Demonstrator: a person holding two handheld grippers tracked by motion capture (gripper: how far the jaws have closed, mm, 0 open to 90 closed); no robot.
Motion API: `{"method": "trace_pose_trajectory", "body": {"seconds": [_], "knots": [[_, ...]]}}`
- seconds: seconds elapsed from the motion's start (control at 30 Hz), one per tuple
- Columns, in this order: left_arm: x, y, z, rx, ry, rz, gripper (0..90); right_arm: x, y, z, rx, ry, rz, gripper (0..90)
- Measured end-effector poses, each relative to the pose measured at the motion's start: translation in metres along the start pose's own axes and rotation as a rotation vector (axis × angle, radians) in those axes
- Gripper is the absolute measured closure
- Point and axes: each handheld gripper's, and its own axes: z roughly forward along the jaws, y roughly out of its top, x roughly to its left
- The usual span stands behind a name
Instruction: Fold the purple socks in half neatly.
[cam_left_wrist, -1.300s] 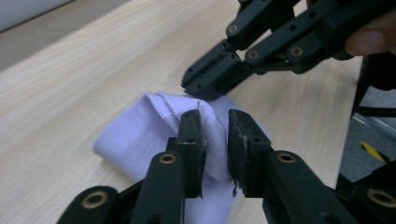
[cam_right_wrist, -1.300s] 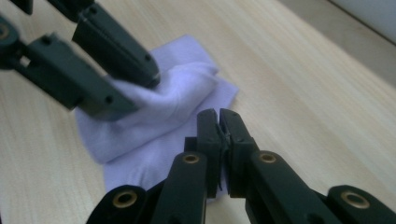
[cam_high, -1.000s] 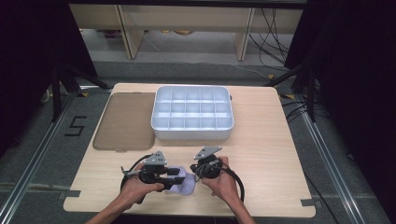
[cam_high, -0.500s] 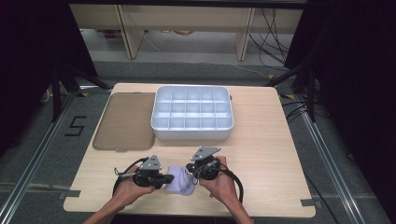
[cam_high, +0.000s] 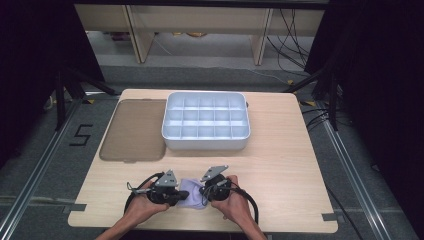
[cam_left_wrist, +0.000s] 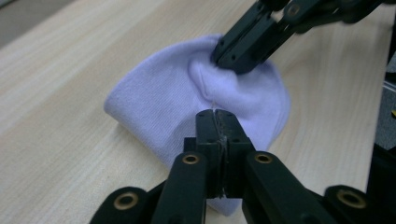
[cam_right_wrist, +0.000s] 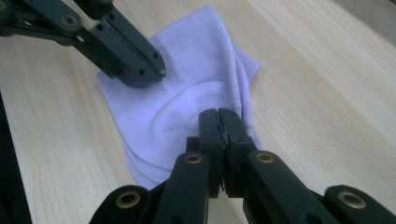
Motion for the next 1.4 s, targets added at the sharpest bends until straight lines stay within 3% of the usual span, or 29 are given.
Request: {"method": "trace_pose_trajectory", "body": {"seconds": [0.03,0.1,0.17,0.3,0.4,0.47,0.57,0.63,0.7,0.73,0.77,0.8,0.83,0.87,0.93,1.0,1.03,1.07,1.1,1.13,1.17,1.2,1.23,1.27,1.33,1.4], "knots": [[0.002,0.004,-0.004,-0.014,0.009,0.025,86.6,0.000,0.001,-0.002,0.016,-0.001,-0.007,88.7],[0.007,0.013,-0.011,-0.057,0.070,0.015,86.6,0.001,0.001,-0.002,0.016,-0.005,-0.025,88.5],[0.016,0.016,-0.009,-0.074,0.084,0.016,86.8,0.003,0.001,-0.001,0.022,-0.011,0.000,88.5],[0.031,0.003,0.003,0.014,0.104,0.011,87.1,0.002,0.001,-0.002,0.023,0.001,0.000,88.5],[0.032,0.004,0.004,0.007,0.128,0.029,86.0,0.001,0.001,-0.001,0.015,-0.003,-0.012,87.8],[0.028,0.007,-0.001,-0.021,0.125,0.013,85.8,0.001,0.001,-0.002,0.019,0.006,-0.009,87.5],[0.016,0.010,-0.008,-0.057,0.107,0.030,85.1,0.002,0.001,-0.002,0.019,0.004,-0.008,86.7],[0.008,0.008,-0.009,-0.045,0.090,0.056,84.6,0.002,0.001,-0.002,0.021,0.011,-0.005,86.6],[0.003,0.004,-0.007,-0.029,0.077,0.055,83.7,0.002,0.002,-0.002,0.019,0.002,-0.010,86.4],[0.003,0.002,-0.005,-0.028,0.066,0.050,83.4,0.002,0.002,-0.003,0.019,0.003,-0.011,86.1],[0.004,0.000,-0.005,-0.002,0.075,0.074,82.8,0.003,0.002,-0.003,0.022,0.004,-0.009,85.3],[0.003,-0.002,-0.002,-0.007,0.077,0.047,82.8,0.003,0.002,-0.003,0.022,0.004,-0.009,85.3],[0.006,-0.003,-0.002,0.010,0.075,0.072,82.8,0.003,0.003,-0.003,0.025,0.004,-0.020,85.3],[0.006,-0.004,-0.001,0.010,0.082,0.046,83.0,0.004,0.003,-0.002,0.019,0.014,-0.022,85.3],[0.011,-0.005,0.000,0.018,0.085,0.060,83.3,0.005,0.003,-0.002,0.032,0.004,-0.039,85.4],[0.010,-0.005,0.003,0.000,0.092,0.026,83.4,0.006,0.003,-0.001,0.028,0.022,-0.031,85.5],[0.013,-0.004,0.001,0.020,0.097,0.065,83.4,0.006,0.003,-0.002,0.045,0.017,-0.047,85.5],[0.013,-0.005,0.003,0.008,0.108,0.035,83.4,0.008,0.003,-0.001,0.035,0.018,-0.051,85.6],[0.015,-0.004,0.002,0.010,0.113,0.055,83.2,0.009,0.004,-0.001,0.045,0.021,-0.061,85.5],[0.014,-0.004,0.002,0.008,0.118,0.030,82.4,0.010,0.004,0.000,0.039,0.023,-0.069,85.4],[0.015,-0.004,0.001,-0.005,0.112,0.032,76.6,0.013,0.005,-0.001,0.054,0.013,-0.077,85.0],[0.015,-0.004,-0.001,0.000,0.124,0.023,76.6,0.013,0.005,-0.001,0.054,0.013,-0.077,85.0],[0.015,-0.004,-0.004,-0.008,0.130,0.013,65.6,0.013,0.005,-0.001,0.042,0.016,-0.081,84.5],[0.016,-0.004,-0.007,-0.020,0.138,-0.008,65.6,0.013,0.005,-0.001,0.042,0.016,-0.081,84.5],[0.017,-0.005,-0.013,-0.021,0.139,-0.081,55.6,0.013,0.005,-0.002,0.041,0.017,-0.089,84.3],[0.016,-0.009,-0.015,0.003,0.119,-0.102,52.1,0.012,0.005,-0.001,0.044,0.027,-0.088,84.3]]}}
